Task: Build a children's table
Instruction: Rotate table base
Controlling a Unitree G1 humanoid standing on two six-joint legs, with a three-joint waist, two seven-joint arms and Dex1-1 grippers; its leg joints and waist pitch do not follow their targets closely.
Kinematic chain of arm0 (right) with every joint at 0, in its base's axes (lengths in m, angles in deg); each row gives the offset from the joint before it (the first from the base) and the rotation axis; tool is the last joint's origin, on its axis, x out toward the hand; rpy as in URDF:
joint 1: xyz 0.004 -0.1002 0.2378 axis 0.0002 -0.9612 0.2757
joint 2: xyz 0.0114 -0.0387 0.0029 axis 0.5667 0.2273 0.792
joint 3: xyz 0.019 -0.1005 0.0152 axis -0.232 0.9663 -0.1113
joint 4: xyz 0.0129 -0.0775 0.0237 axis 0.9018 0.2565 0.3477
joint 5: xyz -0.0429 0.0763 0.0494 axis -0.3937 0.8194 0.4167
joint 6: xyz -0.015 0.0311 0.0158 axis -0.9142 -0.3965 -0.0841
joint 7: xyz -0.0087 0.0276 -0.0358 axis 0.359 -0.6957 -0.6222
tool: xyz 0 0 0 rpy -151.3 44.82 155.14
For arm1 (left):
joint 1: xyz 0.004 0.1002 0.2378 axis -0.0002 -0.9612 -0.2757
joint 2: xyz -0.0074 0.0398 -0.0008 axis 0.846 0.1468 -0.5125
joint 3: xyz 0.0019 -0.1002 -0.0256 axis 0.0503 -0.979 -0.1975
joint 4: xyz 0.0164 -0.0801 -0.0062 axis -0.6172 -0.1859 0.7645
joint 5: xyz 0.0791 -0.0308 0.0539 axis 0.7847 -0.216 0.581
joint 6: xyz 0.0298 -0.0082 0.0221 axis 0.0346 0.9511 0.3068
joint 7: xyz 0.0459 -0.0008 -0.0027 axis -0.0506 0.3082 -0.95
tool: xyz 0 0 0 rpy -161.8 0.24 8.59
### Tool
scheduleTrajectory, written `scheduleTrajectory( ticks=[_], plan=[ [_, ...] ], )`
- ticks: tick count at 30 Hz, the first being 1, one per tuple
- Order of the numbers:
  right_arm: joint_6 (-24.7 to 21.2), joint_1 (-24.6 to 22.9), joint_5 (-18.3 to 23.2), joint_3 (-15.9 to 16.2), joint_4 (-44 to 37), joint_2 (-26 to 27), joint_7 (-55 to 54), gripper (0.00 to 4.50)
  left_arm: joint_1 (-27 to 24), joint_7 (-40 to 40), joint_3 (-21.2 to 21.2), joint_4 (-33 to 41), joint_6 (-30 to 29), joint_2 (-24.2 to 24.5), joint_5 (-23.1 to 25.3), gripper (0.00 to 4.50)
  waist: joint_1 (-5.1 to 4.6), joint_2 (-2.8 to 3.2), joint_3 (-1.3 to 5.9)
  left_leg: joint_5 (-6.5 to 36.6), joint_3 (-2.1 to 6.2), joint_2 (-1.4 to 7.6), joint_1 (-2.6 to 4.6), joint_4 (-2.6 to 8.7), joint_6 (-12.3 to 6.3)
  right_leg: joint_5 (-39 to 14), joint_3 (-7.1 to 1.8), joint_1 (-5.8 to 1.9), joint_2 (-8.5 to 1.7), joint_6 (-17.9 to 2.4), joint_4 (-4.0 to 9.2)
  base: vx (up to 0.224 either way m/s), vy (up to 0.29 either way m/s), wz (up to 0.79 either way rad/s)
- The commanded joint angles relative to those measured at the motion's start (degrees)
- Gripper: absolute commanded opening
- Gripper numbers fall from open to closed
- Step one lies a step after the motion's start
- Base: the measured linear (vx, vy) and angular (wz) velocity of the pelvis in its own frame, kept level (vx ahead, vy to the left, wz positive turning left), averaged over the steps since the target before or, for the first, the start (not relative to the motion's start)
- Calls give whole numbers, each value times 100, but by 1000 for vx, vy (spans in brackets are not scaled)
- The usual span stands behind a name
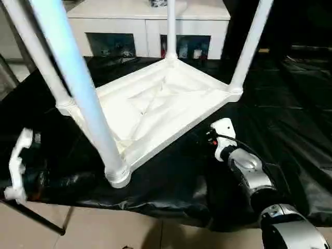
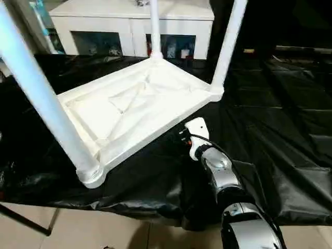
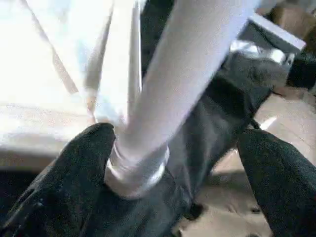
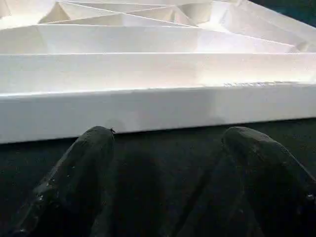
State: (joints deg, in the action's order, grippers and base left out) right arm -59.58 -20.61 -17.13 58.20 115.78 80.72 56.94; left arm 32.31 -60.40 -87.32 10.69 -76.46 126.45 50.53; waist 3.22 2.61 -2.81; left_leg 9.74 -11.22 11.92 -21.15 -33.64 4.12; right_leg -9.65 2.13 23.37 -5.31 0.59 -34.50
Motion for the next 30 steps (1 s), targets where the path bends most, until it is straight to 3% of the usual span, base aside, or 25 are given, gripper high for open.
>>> scheduleTrajectory(
  ticks=[1,8,10,12,14,18,19,23,30],
  plan=[
    [32,159,-72,42,113,22,-88,393,239,129,137,17,112,-178,4,447,2,61,322,2193,17,65,129,460,52,-1568,-119,-163,-123,-1395,352,0,0,0],
    [-89,371,-225,149,360,172,-206,393,966,234,876,21,116,-844,38,447,28,36,324,2260,24,54,140,446,134,-1928,-135,-144,-145,-1261,380,0,0,0],
    [-126,421,-250,162,447,190,-245,393,1107,254,1071,22,103,-1000,81,447,19,3,327,2142,35,47,82,449,127,-1874,-133,-185,-152,-1245,355,0,0,0],
    [-181,472,-295,177,546,201,-314,393,1268,275,1268,4,100,-1167,148,447,30,2,341,2050,27,51,118,434,111,-1792,-135,-159,-141,-1263,354,0,0,0],
    [-214,503,-333,188,614,219,-352,393,1411,246,1472,59,74,-1328,151,447,21,-13,342,1956,36,44,67,438,99,-1698,-129,-202,-144,-1255,334,0,0,0],
    [-213,542,-377,224,701,288,-366,393,1654,171,1885,247,1,-1589,118,447,13,-62,352,1800,22,46,60,420,36,-1505,-128,-205,-140,-1313,322,0,0,0],
    [-214,553,-391,254,719,316,-347,393,1740,152,2011,255,22,-1682,136,447,22,-46,356,1784,19,48,71,413,26,-1492,-130,-200,-143,-1315,319,0,0,0],
    [-144,568,-427,291,754,401,-315,393,2081,53,2535,227,62,-2042,282,447,-1,-107,348,1778,18,46,50,416,21,-1563,-129,-214,-145,-1289,325,0,0,0],
    [-50,577,-445,332,754,470,-235,393,2565,86,3066,-212,287,-2513,676,447,-111,-144,351,1720,37,25,13,401,-11,-1574,-130,-243,-160,-1236,351,0,0,0]
  ],
)
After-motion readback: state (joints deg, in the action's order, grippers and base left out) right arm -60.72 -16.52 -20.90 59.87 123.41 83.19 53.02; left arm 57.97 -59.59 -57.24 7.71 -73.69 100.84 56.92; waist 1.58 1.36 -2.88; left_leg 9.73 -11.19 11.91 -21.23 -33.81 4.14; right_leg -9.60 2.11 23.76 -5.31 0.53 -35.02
